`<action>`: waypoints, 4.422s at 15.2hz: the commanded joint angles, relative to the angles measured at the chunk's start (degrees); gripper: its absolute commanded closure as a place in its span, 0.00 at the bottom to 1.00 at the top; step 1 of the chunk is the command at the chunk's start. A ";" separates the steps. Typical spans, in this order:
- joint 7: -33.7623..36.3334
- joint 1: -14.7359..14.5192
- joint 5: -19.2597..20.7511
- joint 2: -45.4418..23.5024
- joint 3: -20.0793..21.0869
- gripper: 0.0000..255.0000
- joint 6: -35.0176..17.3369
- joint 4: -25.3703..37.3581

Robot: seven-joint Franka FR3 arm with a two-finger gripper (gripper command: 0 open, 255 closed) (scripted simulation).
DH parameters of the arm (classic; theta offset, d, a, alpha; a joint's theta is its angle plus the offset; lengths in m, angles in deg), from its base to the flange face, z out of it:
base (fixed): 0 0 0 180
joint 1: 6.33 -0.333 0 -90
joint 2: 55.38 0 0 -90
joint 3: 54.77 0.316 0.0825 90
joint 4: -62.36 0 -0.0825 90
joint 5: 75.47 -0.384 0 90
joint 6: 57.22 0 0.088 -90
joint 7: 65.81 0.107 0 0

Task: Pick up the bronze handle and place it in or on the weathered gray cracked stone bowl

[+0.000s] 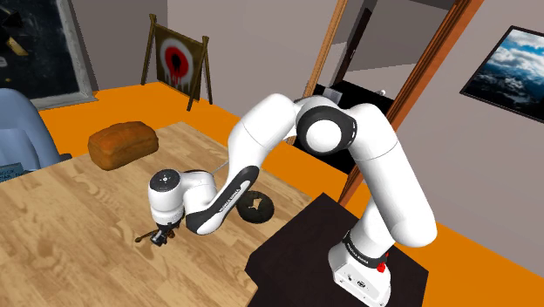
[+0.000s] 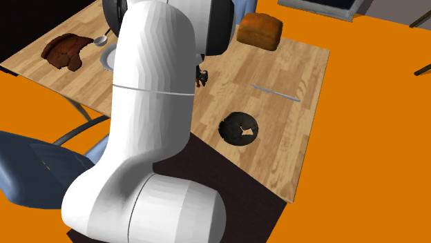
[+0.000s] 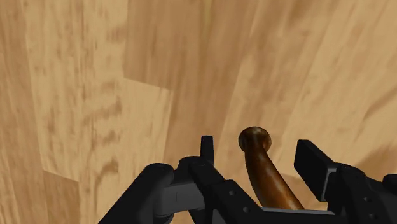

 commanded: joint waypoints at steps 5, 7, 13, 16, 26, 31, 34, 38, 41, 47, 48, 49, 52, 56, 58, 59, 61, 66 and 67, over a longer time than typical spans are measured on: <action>0.00 0.00 0.00 0.00 0.00 1.00 0.00 0.00; 0.00 0.00 0.00 0.00 0.00 1.00 0.00 0.01; -0.87 0.74 -0.83 2.80 0.99 1.00 1.35 -1.52; -1.58 1.31 -1.54 4.85 1.76 1.00 2.42 -2.53; -4.23 3.21 -4.31 11.36 4.37 1.00 6.34 -5.10; -5.69 4.11 -5.90 14.42 5.66 1.00 8.48 -5.92; -6.16 5.97 -5.65 17.83 5.56 1.00 6.13 -11.29; -7.13 9.36 -4.57 23.33 4.77 1.00 1.07 -20.94; -8.24 11.86 -3.64 27.12 3.91 1.00 -2.52 -27.50; -11.39 16.88 -1.23 33.85 1.34 1.00 -9.28 -39.11; -12.03 17.73 -0.73 34.86 0.78 1.00 -10.35 -40.86; -12.69 18.59 -0.18 35.83 0.18 1.00 -11.41 -42.55; -14.84 21.23 1.74 38.55 -1.91 1.00 -14.47 -47.26; -18.05 24.93 5.08 41.60 -5.43 1.00 -18.28 -52.67; -19.79 26.89 7.11 42.85 -7.51 1.00 -20.05 -54.96; -20.69 27.93 8.23 43.40 -8.60 1.00 -20.91 -55.98; -22.61 30.06 10.57 44.34 -10.94 1.00 -22.54 -57.81; -12.33 28.06 23.68 39.37 -16.26 1.00 -25.41 -55.40; -9.54 27.08 26.63 38.04 -17.55 1.00 -26.01 -54.56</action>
